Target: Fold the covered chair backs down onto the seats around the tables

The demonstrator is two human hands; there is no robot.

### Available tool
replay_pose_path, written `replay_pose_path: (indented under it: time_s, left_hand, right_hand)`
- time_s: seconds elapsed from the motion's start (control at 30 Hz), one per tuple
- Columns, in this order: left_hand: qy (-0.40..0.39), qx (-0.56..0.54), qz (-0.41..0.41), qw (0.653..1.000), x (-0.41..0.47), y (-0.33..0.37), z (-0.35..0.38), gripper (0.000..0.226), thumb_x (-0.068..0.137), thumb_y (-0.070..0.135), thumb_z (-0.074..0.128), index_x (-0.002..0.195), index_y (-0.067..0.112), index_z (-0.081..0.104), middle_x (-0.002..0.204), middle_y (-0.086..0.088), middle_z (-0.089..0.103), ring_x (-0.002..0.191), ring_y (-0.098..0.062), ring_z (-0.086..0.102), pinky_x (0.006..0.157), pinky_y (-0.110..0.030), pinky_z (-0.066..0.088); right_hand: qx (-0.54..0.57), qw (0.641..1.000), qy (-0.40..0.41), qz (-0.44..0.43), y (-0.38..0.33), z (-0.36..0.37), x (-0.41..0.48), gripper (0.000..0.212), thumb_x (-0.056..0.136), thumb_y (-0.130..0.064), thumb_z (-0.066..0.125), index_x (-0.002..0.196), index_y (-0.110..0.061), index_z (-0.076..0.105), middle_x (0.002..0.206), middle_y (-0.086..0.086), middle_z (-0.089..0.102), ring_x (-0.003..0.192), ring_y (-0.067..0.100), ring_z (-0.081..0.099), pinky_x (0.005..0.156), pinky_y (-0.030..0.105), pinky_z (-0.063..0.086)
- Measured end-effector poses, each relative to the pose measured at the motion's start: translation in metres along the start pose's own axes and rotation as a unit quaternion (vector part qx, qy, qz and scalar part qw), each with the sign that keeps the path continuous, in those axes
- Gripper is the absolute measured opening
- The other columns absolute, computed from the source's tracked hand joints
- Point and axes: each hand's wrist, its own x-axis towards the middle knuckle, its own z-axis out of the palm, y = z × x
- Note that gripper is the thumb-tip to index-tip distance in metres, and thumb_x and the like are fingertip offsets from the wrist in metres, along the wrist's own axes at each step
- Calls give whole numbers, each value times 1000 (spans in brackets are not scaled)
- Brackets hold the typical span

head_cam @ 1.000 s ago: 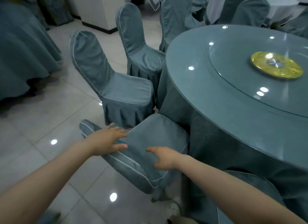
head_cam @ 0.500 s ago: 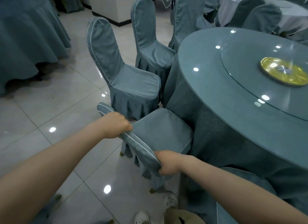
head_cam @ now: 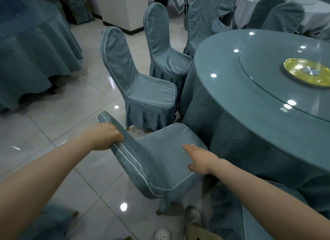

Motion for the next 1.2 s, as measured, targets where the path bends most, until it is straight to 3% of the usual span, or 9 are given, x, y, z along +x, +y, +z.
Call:
replay_pose_path:
  time_s: [0.07, 0.17, 0.23, 0.3, 0.63, 0.83, 1.0, 1.1, 1.2]
  left_hand:
    - [-26, -8, -16, 1000, -4, 1, -4, 33, 84, 26, 60, 116, 35, 59, 116, 11, 62, 109, -12, 53, 97, -31, 44]
    - [-91, -19, -38, 995, -4, 9, -11, 85, 72, 44, 75, 144, 31, 31, 147, 6, 38, 138, -19, 30, 116, -40, 21]
    - [-121, -48, -33, 991, -3, 19, -15, 109, 67, 54, 75, 150, 26, 11, 157, 4, 16, 145, -18, 10, 118, -42, 5]
    - [-131, -78, -28, 988, 2, 27, -17, 118, 65, 64, 71, 151, 23, 2, 159, 3, 4, 146, -17, 1, 118, -41, 0]
    - [-84, -77, 10, 993, 67, 108, -52, 122, 65, 76, 60, 149, 23, -9, 159, 3, -6, 146, -15, 0, 119, -36, 2]
    - [-56, -85, 34, 994, 109, 217, -104, 117, 69, 79, 53, 150, 22, -9, 159, 3, -6, 146, -14, 4, 117, -32, 2]
    - [-43, -131, 34, 990, 126, 328, -148, 101, 80, 69, 50, 150, 24, -8, 159, 6, -4, 145, -15, 6, 116, -30, 5]
    - [-22, -202, 13, 979, 124, 376, -156, 95, 83, 66, 48, 151, 23, -3, 159, 5, 0, 145, -16, 9, 118, -34, 12]
    - [-16, -278, 6, 960, 110, 422, -150, 92, 83, 66, 48, 151, 26, 1, 158, 9, 6, 144, -13, 15, 117, -30, 15]
  right_hand:
    - [-8, 1000, 10, 21, 4, -1, -2, 81, 92, -28, 52, 152, -14, 0, 161, 4, 3, 147, 19, 5, 118, 32, 12]
    - [-16, 999, 14, 42, 10, -1, -6, 80, 93, -30, 50, 152, -14, -1, 161, 4, 1, 147, 20, 3, 118, 37, 12]
    - [-18, 999, 17, 49, 16, -1, -12, 80, 93, -31, 50, 152, -14, -1, 161, 5, 1, 147, 21, 3, 117, 38, 12]
    - [-12, 998, 23, 54, 22, -1, -19, 80, 93, -31, 50, 152, -14, -2, 161, 5, 1, 147, 21, 3, 117, 38, 11]
    - [39, 992, 71, 98, 95, 4, -108, 80, 93, -33, 49, 153, -16, -1, 161, 3, 1, 147, 20, 3, 118, 38, 11]
    - [71, 980, 121, 144, 177, 23, -214, 78, 94, -34, 48, 152, -15, -2, 161, 3, 0, 147, 19, 3, 118, 37, 10]
    - [113, 969, 149, 161, 239, 58, -306, 77, 94, -33, 48, 153, -16, 2, 161, 2, 2, 147, 18, 3, 119, 37, 11]
    - [123, 969, 148, 157, 265, 81, -343, 75, 94, -33, 48, 153, -16, 3, 161, 1, 3, 147, 17, 3, 119, 35, 12]
    - [136, 968, 139, 156, 283, 102, -376, 75, 95, -33, 49, 153, -16, 5, 160, 2, 4, 147, 17, 4, 118, 33, 15]
